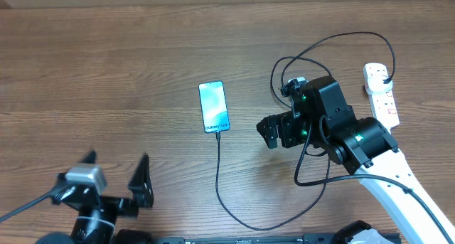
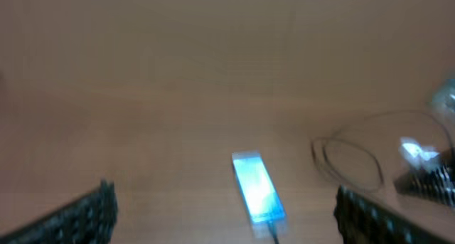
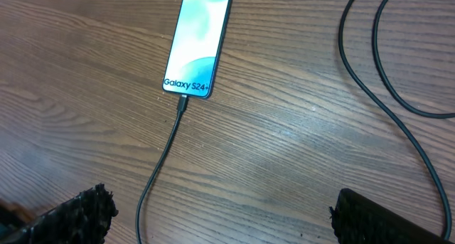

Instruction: Plug charger to phone and switch on socket

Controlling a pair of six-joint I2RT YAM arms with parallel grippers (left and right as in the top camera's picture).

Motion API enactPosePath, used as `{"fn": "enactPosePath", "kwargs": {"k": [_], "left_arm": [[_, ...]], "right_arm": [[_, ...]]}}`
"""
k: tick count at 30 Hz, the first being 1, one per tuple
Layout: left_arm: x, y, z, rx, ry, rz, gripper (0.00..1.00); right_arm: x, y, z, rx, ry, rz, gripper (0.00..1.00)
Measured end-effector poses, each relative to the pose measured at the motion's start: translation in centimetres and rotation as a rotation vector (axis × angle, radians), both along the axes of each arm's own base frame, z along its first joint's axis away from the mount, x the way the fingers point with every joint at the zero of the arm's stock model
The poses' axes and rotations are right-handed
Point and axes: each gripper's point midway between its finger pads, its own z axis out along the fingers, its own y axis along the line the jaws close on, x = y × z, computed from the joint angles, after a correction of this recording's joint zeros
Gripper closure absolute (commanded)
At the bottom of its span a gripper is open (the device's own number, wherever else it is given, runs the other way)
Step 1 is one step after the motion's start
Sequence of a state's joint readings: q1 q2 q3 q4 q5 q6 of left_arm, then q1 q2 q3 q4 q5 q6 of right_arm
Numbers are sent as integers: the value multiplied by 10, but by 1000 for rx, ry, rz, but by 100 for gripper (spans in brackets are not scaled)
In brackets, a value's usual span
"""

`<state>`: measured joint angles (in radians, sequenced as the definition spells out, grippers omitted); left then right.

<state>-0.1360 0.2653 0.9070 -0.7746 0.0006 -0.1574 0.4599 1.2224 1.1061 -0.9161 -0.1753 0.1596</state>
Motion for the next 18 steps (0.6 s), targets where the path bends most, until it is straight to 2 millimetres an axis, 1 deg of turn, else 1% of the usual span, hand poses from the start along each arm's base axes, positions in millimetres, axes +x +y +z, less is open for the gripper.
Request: {"fn": "enactPosePath", "kwargs": {"k": [1,3,4,6,9,11,15,18], "left_arm": [[6,2,5,15,-67,14,1],[17,6,3,42,-153,40,1],[23,7,-1,51,-186,50,0],[36,9,-18,68,-227,67,0],[50,9,-36,81,-275,75,0],[54,9,-41,77,-323,77,0],[57,9,-48,69,-398,81,1],[60,9,-62,69,-393,81,0]], "right_arm": [[0,0,0,0,0,0,0],[0,0,0,0,0,0,0],[0,0,0,0,-1,0,0],[0,0,0,0,0,0,0],[0,0,0,0,0,-1,0],[0,0,0,0,0,0,0],[0,0,0,0,-1,0,0],[0,0,0,0,0,0,0]]}}
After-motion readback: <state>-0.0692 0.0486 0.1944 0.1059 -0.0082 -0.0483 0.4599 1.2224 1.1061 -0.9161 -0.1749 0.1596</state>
